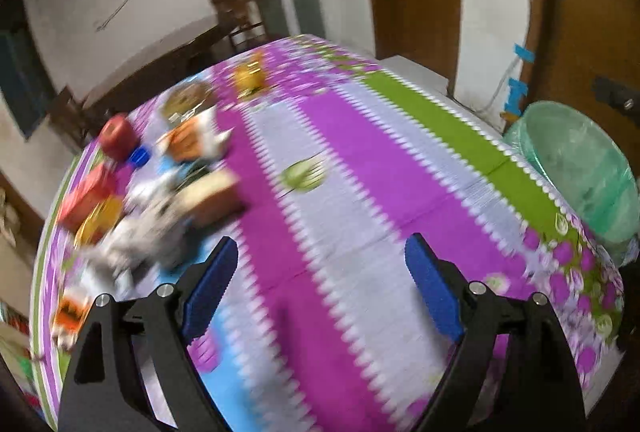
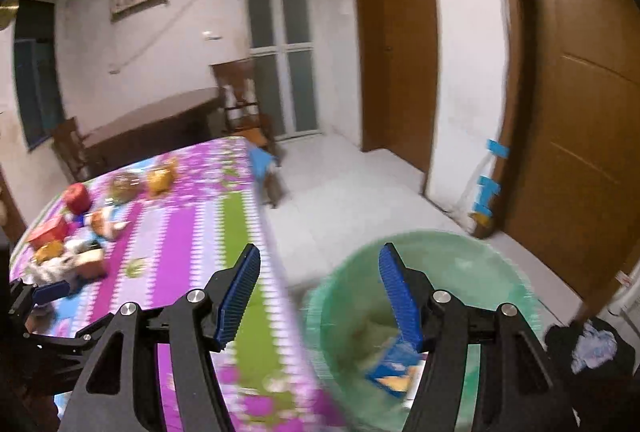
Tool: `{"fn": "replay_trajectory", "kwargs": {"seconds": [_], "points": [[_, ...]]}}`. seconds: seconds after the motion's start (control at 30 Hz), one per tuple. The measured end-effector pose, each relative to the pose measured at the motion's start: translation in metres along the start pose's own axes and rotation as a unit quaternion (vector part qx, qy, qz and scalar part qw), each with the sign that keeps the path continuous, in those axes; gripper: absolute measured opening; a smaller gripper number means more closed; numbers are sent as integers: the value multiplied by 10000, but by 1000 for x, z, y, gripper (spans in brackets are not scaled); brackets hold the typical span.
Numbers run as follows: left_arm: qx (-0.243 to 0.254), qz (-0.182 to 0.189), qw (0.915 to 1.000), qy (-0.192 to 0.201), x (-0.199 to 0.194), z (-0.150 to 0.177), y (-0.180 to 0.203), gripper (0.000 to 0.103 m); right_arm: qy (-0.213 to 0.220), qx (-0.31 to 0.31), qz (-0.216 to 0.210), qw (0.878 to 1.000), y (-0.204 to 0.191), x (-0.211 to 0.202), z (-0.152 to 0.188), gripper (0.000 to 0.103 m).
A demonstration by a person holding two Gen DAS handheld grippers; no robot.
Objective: Collect trash
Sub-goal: 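Move both open tools back over the table, then grasp the orange-white cup with the left tool while the right tool grasps the white wrapper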
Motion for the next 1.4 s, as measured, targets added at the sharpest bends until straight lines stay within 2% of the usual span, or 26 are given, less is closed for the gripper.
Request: {"fn": "replay_trajectory", "kwargs": {"seconds": [0.17, 0.33, 0.5, 0.53, 0.6, 0.7, 0.8, 0.93, 1.03, 1.3, 1.4], "points": [[-558, -43, 9983, 180, -31, 25, -57, 83, -229, -283, -611, 9975, -63, 11, 2, 63], [-1383, -227, 9891, 443, -64, 45, -130, 85, -566, -544, -1441, 9864, -130, 19, 11, 63], [-2151, -483, 9734, 617, -87, 62, -197, 86, -1052, -621, -2578, 9585, -197, 25, 18, 71], [-2333, -620, 9682, 655, -91, 67, -213, 87, -1177, -605, -2799, 9509, -210, 27, 20, 71], [-2386, -711, 9664, 635, -92, 73, -228, 87, -1510, -486, -3271, 9316, -237, 33, 22, 72], [-2057, -899, 9722, 662, -94, 90, -235, 87, -1992, -209, -3841, 9013, -263, 41, 28, 78], [-1181, -1263, 9833, 566, -89, 110, -223, 87, -2296, -51, -4028, 8860, -281, 51, 34, 82], [-318, -1554, 9868, 331, -72, 121, -209, 87, -2622, -113, -4015, 8775, -310, 68, 46, 82], [-28, -1650, 9862, 156, -54, 118, -204, 87, -2841, -65, -3983, 8721, -323, 79, 56, 82], [123, -1693, 9854, 132, -28, 102, -209, 87, -2976, -13, -3901, 8714, -348, 103, 66, 82], [149, -1789, 9837, 81, -19, 97, -210, 79, -3032, -18, -3944, 8675, -351, 105, 66, 81]]}}
Point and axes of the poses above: each gripper's, at about its wrist camera, not at the fingertips, and x roughly the way its jaws point, y to its right, z to its underside, the point moved 2 cm from there along x, roughly the way its jaws point, and after that the axes turned 9 degrees about -y, right-handed, at the moved point
